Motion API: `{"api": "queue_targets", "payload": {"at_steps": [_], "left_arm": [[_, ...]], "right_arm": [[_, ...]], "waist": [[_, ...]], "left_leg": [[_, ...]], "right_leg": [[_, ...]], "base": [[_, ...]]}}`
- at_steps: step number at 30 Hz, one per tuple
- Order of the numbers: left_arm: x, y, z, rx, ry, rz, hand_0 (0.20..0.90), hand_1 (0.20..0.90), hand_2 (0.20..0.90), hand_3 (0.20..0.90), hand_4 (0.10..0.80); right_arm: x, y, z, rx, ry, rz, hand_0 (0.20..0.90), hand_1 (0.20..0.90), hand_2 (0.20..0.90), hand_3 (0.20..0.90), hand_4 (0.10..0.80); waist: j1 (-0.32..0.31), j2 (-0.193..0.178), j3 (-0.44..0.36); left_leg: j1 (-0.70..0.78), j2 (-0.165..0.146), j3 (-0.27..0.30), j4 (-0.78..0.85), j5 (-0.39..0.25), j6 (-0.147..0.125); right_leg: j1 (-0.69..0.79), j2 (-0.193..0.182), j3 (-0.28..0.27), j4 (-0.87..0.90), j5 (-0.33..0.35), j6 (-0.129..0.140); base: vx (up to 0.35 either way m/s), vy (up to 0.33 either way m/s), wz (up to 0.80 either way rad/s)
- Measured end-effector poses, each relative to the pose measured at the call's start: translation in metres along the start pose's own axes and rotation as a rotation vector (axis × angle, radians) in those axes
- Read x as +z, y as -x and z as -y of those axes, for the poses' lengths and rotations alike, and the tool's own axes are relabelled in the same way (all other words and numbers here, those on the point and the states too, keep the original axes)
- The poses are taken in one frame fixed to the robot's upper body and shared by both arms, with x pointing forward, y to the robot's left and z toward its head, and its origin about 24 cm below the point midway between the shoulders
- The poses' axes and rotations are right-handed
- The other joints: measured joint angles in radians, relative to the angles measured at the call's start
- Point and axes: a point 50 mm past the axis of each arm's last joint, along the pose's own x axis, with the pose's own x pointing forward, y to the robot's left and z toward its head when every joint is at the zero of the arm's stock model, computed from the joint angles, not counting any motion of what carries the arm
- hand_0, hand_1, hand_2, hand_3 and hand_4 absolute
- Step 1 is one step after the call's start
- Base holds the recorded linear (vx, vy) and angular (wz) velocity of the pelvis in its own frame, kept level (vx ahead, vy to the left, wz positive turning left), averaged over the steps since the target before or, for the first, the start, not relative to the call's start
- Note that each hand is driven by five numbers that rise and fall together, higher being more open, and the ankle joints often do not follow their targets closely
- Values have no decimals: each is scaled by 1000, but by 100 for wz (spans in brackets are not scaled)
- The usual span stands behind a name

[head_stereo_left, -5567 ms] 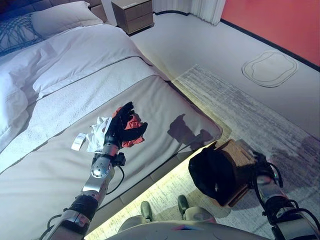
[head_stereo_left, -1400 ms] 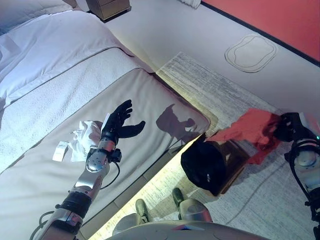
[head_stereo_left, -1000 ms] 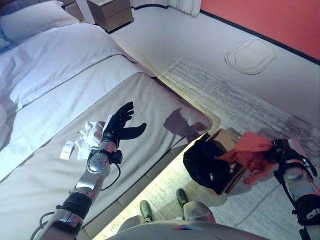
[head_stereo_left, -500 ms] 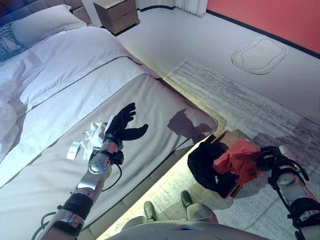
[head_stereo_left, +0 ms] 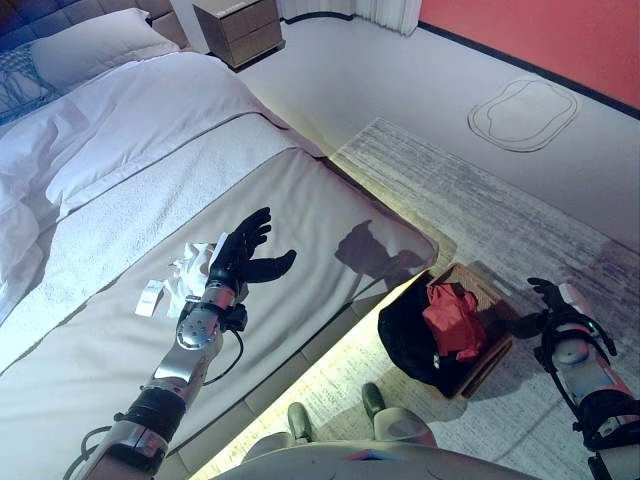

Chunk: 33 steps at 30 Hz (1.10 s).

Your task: Pick up the clothes from the bed and place them into the basket

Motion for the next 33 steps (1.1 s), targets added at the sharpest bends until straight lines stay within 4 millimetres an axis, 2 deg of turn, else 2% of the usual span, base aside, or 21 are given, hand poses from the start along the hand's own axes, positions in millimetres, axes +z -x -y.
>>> {"api": "queue_targets", "payload": {"at_steps": [5,8,9,16,18,22,26,28,29,33], "left_arm": [[-1,0,2,14,12,0,900,900,900,900,800],[-3,0,6,33,10,0,900,900,900,900,800],[-4,0,7,34,-17,-2,900,900,900,900,800],[-18,3,0,81,-94,-54,900,900,900,900,800],[-23,4,-2,93,-96,-77,900,900,900,900,800],[-25,5,-2,71,-76,-83,900,900,900,900,800],[-26,7,-3,49,-60,-87,900,900,900,900,800],[-28,9,-5,52,-58,-91,900,900,900,900,800],[-27,9,-6,52,-61,-89,900,900,900,900,800],[-21,8,-11,56,-75,-44,900,900,900,900,800]], "right_arm": [[40,0,6,-48,-13,147,900,900,900,900,800],[79,1,10,-79,-14,283,900,900,900,900,800],[98,1,13,-93,-11,343,900,900,900,900,800],[183,2,36,-146,14,565,900,900,900,900,800],[200,2,42,-134,31,599,900,900,900,900,800],[221,0,55,-126,60,617,900,900,900,900,800],[230,-4,57,-87,120,606,900,900,900,900,800],[230,-5,50,-56,156,596,900,900,900,900,800],[232,-6,48,-46,179,587,900,900,900,900,800],[250,-6,57,-76,200,579,900,900,900,900,800]], "waist": [[12,0,0],[25,0,0],[38,0,1],[127,5,5],[162,7,12],[216,24,76],[286,46,122],[306,42,128],[322,37,145],[372,22,217]], "left_leg": [[-1,0,-14,0,4,-2],[-9,0,-34,2,11,-2],[-13,0,-42,4,16,-4],[-61,-1,-128,5,49,-14],[-83,-6,-156,23,52,-17],[-109,-20,-222,66,60,-29],[-161,-34,-272,108,61,-31],[-179,-43,-295,118,60,-32],[-190,-57,-301,135,57,-37],[-254,-106,-334,211,44,-49]], "right_leg": [[3,1,-11,0,0,0],[4,0,-30,0,0,0],[2,0,-35,0,0,0],[-10,-1,-120,0,-1,-1],[-10,-4,-153,0,-3,-3],[4,-15,-218,20,-23,-18],[-64,-29,-265,148,-94,-34],[-113,-45,-284,247,-147,-35],[-144,-62,-293,321,-185,-36],[-241,-125,-315,515,-271,-46]], "base": [[27,8,7],[41,19,17],[31,15,22],[0,46,36],[24,83,43],[6,84,53],[-2,43,44],[-12,2,37],[0,-15,32],[-27,-35,35]]}}
